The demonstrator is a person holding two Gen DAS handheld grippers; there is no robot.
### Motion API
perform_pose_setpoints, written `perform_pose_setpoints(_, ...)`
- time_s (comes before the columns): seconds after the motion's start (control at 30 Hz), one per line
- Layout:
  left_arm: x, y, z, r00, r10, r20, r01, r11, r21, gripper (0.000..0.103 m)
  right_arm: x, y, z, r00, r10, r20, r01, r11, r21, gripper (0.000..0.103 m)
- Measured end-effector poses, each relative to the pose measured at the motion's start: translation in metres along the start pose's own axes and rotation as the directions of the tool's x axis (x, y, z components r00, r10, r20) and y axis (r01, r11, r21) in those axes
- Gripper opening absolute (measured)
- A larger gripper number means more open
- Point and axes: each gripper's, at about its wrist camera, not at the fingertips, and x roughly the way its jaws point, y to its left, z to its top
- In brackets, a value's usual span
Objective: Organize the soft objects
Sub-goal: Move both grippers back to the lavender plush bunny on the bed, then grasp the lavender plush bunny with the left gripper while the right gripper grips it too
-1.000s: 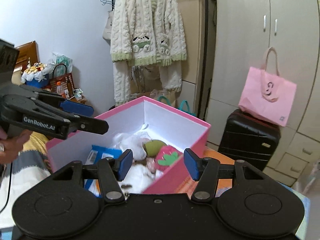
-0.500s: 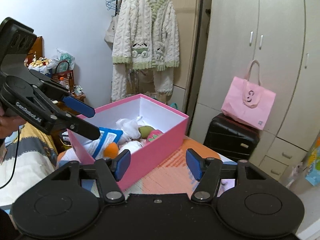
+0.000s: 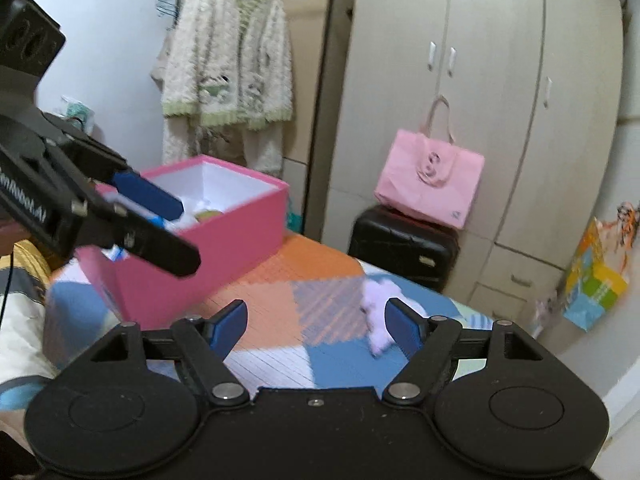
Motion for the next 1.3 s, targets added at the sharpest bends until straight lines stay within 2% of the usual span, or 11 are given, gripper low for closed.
perform_pose_setpoints(0.13,0.031,-0.003,0.003,1.000,-0.004,0.013,0.004,0.999,-0.039,0.084,0.019,-0.026,-0.013,1.000,0.026,-0.007,-0.026,1.000,0.015,0.080)
perform_pose_setpoints(0.27,0.064,-0.008,0.002,0.999,0.031,0.032,-0.030,0.998,-0.054,0.089,0.038,-0.045,-0.028,0.998,0.060,0.021,-0.060,0.998,-0.018,0.080)
perform_pose_setpoints(0.4,0.095,-0.010,0.002,0.999,0.043,0.024,-0.041,0.998,-0.057,0.089,0.061,-0.057,-0.037,0.998,0.065,0.024,-0.064,0.996,-0.054,0.081)
perform_pose_setpoints(0.53,0.126,-0.005,0.002,1.000,0.020,0.007,-0.020,0.995,-0.094,0.089,0.090,-0.067,-0.040,0.997,0.080,-0.011,-0.081,0.993,-0.084,0.083)
perform_pose_setpoints(0.73,0.167,0.002,0.003,1.000,-0.013,-0.026,0.009,0.986,-0.167,0.089,0.130,-0.086,-0.039,0.991,0.136,-0.020,-0.137,0.977,-0.161,0.088)
perform_pose_setpoints(0.9,0.192,0.007,0.004,1.000,0.019,0.001,-0.019,0.974,-0.225,0.087,0.153,-0.105,-0.035,0.976,0.216,-0.023,-0.217,0.959,-0.184,0.088)
perform_pose_setpoints(1.0,0.200,0.008,0.006,0.998,0.054,0.020,-0.048,0.974,-0.223,0.086,0.163,-0.110,-0.032,0.980,0.198,-0.022,-0.199,0.962,-0.185,0.089)
perform_pose_setpoints(1.1,0.206,0.009,0.009,0.997,0.073,0.037,-0.063,0.972,-0.225,0.086,0.168,-0.114,-0.033,0.964,0.265,-0.019,-0.263,0.945,-0.195,0.089)
perform_pose_setpoints(1.2,0.213,0.012,0.009,0.997,0.070,0.016,-0.064,0.966,-0.252,0.084,0.178,-0.123,-0.031,0.935,0.353,-0.027,-0.353,0.927,-0.126,0.089)
perform_pose_setpoints(1.3,0.216,0.018,0.009,0.998,0.060,0.009,-0.055,0.956,-0.288,0.080,0.190,-0.129,-0.031,0.928,0.371,-0.036,-0.373,0.925,-0.074,0.095)
